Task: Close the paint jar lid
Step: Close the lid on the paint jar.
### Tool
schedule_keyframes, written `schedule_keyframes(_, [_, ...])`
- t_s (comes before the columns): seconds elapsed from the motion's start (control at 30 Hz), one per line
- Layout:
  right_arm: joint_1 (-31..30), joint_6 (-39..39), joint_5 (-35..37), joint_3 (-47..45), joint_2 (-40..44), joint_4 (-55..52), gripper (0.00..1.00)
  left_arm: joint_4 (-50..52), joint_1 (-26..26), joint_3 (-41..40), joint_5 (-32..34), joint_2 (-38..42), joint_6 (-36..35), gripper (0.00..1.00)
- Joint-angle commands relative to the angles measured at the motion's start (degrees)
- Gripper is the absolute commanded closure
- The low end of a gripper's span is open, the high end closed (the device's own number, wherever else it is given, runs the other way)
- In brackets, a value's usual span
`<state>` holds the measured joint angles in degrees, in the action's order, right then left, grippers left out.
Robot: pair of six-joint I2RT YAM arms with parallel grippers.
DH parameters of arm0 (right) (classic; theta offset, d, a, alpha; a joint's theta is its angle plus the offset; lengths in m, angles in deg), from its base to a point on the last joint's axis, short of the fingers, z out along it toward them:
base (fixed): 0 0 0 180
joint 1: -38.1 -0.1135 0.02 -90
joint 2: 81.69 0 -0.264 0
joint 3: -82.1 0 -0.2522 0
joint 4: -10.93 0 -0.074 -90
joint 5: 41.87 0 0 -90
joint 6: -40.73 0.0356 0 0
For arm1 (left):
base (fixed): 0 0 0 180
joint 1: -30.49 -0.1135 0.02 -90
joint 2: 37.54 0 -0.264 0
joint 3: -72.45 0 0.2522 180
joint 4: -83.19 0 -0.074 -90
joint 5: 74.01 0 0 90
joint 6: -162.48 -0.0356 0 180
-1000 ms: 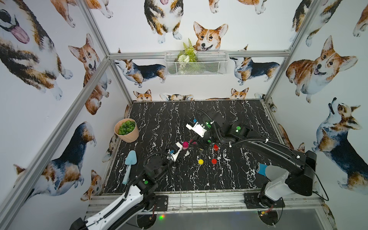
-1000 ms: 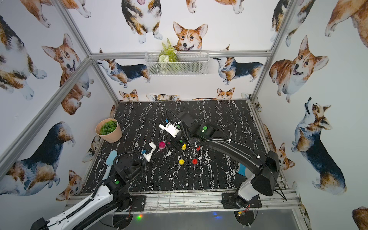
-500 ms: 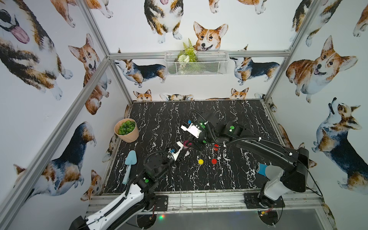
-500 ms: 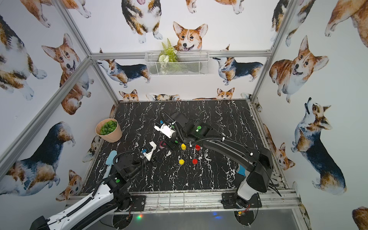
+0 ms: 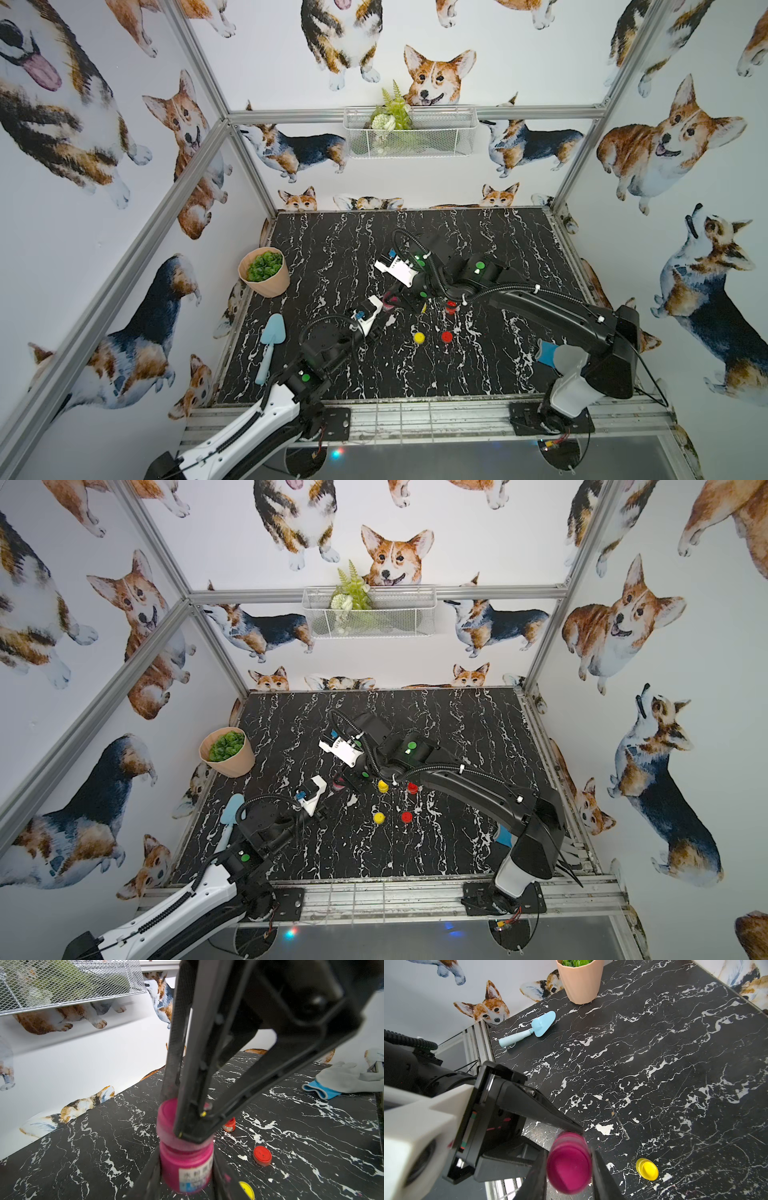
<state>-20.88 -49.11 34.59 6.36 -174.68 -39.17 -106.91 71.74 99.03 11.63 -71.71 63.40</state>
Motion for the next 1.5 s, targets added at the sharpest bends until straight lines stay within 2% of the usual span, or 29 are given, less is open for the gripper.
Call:
schedule_keyframes(0.0, [-0.1,-1.0,-0.6,0.9,-0.7,-0.1,0.69,-2.4,0.0,0.5,-0.8,0.3,-1.2,0.63])
schedule_keyframes(0.63, [-0.1,-1.1,-4.3,1.6,-2.9,-3.2,0.7,-3.6,0.0,-1.1,4.5,5.3,-3.8,0.63])
schedule_keyframes(0.8, [0.8,-0.4,-7.9,1.8,-3.1,-2.9,0.7,-4.8,0.0,-1.9,5.5,5.8,-4.3,0.64])
schedule_keyframes(1.23, [0.7,-1.8,-7.8,4.2,-5.3,-5.8,0.7,-8.9,0.0,-1.4,1.6,2.8,-6.0,0.64])
schedule_keyframes(1.47, [0.2,-1.1,-7.9,3.3,-5.6,-4.5,0.71,-9.7,0.0,-0.5,3.3,1.3,-6.3,0.64])
